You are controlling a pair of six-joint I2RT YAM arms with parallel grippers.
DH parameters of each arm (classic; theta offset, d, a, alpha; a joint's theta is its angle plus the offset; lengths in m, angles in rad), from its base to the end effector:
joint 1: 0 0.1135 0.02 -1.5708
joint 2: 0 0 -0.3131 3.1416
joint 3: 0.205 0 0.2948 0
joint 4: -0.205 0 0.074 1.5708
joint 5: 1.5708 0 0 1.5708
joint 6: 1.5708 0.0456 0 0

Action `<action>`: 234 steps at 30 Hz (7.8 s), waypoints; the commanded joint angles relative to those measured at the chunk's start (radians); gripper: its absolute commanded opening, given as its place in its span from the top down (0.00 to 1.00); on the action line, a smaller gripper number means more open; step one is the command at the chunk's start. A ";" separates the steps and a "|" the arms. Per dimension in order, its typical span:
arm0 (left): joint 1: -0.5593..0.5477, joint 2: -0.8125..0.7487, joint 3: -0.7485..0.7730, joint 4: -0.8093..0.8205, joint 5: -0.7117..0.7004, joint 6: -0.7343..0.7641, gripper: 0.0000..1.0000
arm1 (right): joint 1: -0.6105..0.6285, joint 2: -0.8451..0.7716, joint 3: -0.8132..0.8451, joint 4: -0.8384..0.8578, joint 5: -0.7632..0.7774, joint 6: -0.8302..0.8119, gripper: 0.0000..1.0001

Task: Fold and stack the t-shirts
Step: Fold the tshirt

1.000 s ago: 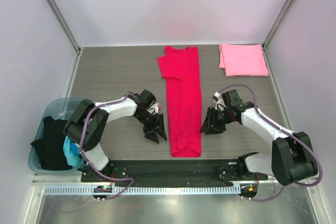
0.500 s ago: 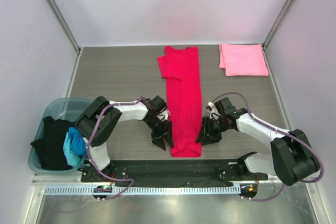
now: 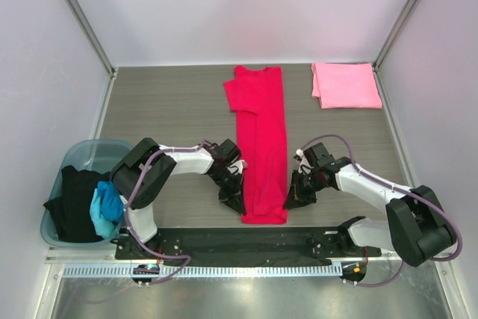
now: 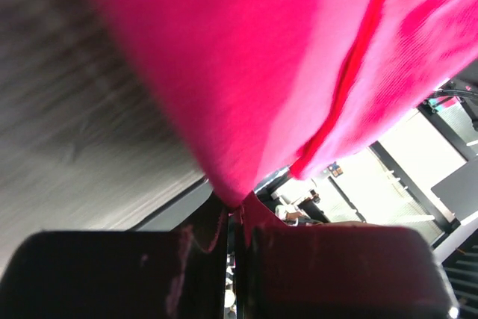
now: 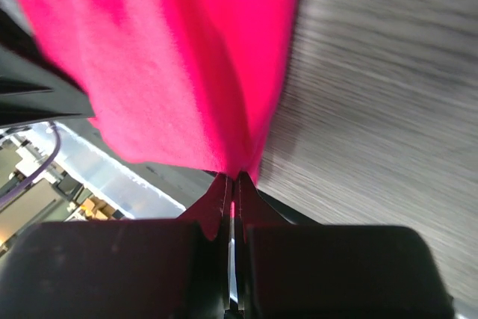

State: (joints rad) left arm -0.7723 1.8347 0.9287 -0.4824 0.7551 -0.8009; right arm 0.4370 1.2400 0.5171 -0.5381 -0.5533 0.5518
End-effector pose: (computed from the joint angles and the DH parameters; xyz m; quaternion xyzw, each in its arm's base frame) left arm 0.2263 -0.2641 0.1202 -0.0203 -0.9261 0.3192 0.2001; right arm 0.1791 0.1101 0.1563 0.0125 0.9513 0.3080 0.0026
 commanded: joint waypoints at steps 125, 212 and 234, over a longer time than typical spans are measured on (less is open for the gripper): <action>0.352 0.287 0.748 -0.214 -0.155 0.454 1.00 | -0.273 0.481 0.639 0.207 0.044 -0.136 0.99; 0.321 0.324 0.430 0.019 0.021 0.060 0.45 | -0.411 0.602 0.294 0.477 -0.324 0.138 0.35; 0.350 0.281 0.426 -0.002 -0.016 0.078 1.00 | -0.389 0.653 0.265 0.595 -0.252 0.240 0.99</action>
State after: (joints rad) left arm -0.4366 2.1567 1.3647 -0.4892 0.7822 -0.7483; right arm 0.0483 1.8923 0.8013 0.0433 -0.8745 0.7494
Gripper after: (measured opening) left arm 0.014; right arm 0.050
